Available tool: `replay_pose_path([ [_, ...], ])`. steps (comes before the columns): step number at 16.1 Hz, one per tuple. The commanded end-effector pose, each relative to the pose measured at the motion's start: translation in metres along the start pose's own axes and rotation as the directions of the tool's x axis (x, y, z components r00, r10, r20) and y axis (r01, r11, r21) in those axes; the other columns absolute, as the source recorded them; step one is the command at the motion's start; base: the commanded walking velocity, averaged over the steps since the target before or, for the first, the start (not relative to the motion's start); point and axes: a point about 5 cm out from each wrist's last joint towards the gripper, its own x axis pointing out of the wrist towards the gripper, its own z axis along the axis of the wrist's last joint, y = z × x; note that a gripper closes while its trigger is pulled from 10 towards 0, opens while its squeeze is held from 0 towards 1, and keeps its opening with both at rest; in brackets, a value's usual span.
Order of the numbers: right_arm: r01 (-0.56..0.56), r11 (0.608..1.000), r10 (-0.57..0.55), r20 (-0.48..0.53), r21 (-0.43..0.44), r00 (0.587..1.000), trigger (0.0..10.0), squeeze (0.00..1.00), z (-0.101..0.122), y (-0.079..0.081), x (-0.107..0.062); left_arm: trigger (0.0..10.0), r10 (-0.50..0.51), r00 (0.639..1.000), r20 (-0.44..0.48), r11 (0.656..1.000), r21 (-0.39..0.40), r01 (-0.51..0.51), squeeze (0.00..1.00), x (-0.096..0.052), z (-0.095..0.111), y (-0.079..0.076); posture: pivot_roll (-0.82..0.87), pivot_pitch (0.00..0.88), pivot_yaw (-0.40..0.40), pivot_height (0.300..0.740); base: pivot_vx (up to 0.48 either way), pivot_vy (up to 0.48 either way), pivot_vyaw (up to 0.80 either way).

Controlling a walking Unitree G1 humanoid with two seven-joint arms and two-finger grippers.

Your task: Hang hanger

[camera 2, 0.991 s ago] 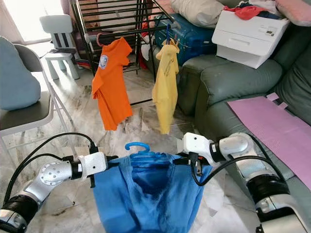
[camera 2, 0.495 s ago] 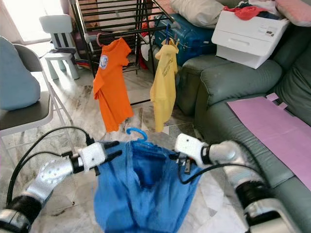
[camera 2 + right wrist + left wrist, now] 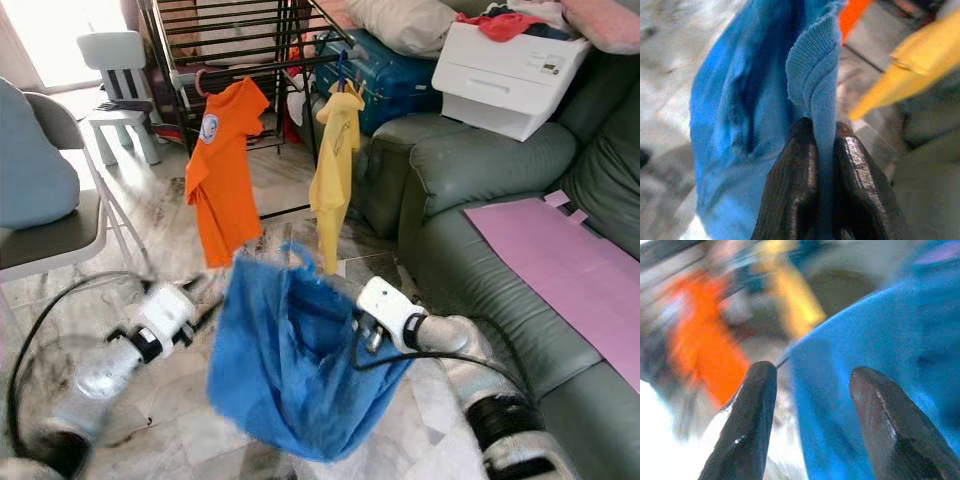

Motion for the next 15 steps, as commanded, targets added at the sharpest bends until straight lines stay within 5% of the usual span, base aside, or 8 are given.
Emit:
replay_pose_path([
  [1, 0.127, 0.991, -0.129, 0.050, 0.043, 0.990, 0.0, 0.00, 0.010, -0.007, 0.001, 10.0, 0.172, 0.983, -0.060, 0.976, -0.125, -0.178, 1.00, -0.007, -0.010, 0.010, -0.13, 0.000, 0.024, 0.740, 0.000, 0.000, 0.00],
  [2, 0.168, 0.981, -0.173, 0.053, 0.093, 0.984, 0.0, 0.00, 0.010, -0.006, 0.002, 10.0, 0.211, 0.974, -0.080, 0.965, -0.142, -0.221, 1.00, -0.009, -0.013, 0.010, -0.13, 0.000, 0.024, 0.740, 0.000, 0.000, 0.00],
  [4, 0.350, 0.878, -0.387, 0.053, 0.327, 0.921, 0.0, 0.00, 0.010, -0.012, 0.001, 10.0, 0.322, 0.944, -0.074, 0.918, -0.219, -0.330, 1.00, -0.017, -0.015, 0.011, -0.12, 0.000, 0.024, 0.740, 0.000, 0.000, 0.00],
  [9, 0.472, 0.789, -0.512, -0.003, 0.393, 0.859, 0.0, 0.00, 0.008, -0.010, -0.004, 10.0, 0.433, 0.898, -0.071, 0.860, -0.267, -0.436, 1.00, -0.022, -0.008, 0.022, -0.16, 0.000, 0.044, 0.740, 0.000, 0.000, 0.00],
  [10, 0.470, 0.787, -0.506, -0.017, 0.401, 0.862, 5.8, 0.00, 0.007, -0.008, -0.004, 10.0, 0.423, 0.903, -0.080, 0.866, -0.257, -0.428, 1.00, -0.021, -0.008, 0.018, -0.16, 0.000, 0.049, 0.740, 0.000, 0.000, 0.00],
  [11, 0.464, 0.790, -0.499, -0.020, 0.401, 0.866, 5.8, 0.00, 0.007, -0.007, -0.004, 10.0, 0.409, 0.909, -0.080, 0.877, -0.242, -0.416, 1.00, -0.020, -0.008, 0.016, -0.17, 0.000, 0.050, 0.740, 0.000, 0.000, 0.00],
  [12, 0.462, 0.782, -0.501, -0.019, 0.418, 0.865, 10.0, 0.00, 0.007, -0.005, -0.004, 10.0, 0.390, 0.917, -0.080, 0.891, -0.220, -0.398, 0.00, -0.017, -0.008, 0.011, -0.18, 0.000, 0.052, 0.740, 0.000, 0.000, 0.00],
  [15, 0.425, 0.795, -0.474, 0.005, 0.432, 0.881, 10.0, 0.00, 0.015, 0.001, -0.002, 10.0, 0.379, 0.923, -0.073, 0.892, -0.238, -0.385, 0.00, -0.013, -0.003, 0.008, -0.18, 0.000, 0.050, 0.740, 0.102, 0.000, 0.00],
])
